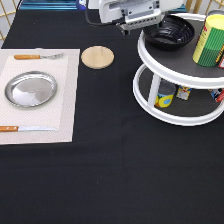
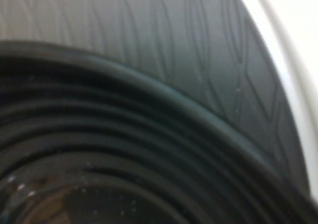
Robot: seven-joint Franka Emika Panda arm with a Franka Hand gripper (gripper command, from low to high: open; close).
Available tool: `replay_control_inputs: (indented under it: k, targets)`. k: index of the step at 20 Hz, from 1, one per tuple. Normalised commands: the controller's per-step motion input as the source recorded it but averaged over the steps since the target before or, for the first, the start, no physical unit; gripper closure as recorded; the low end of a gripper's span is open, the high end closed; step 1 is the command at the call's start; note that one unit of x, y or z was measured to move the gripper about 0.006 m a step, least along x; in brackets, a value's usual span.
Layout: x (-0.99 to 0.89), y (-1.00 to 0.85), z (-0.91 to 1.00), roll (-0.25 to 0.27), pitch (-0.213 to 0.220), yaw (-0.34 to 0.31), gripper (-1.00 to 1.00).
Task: Pick up the bowl from the lazy Susan and put bowl on the plate
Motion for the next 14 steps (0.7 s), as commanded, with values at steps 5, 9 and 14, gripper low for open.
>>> replay_control_inputs:
  k: [5, 9, 14]
  targets:
    - [-0.21, 0.0, -0.06, 0.007, -0.073, 0.0, 1.0]
    - [-0.08, 0.0, -0.01, 0.0, -0.067, 0.0, 1.0]
    - [-0.02, 0.0, 0.0, 0.001, -0.063, 0.0, 1.0]
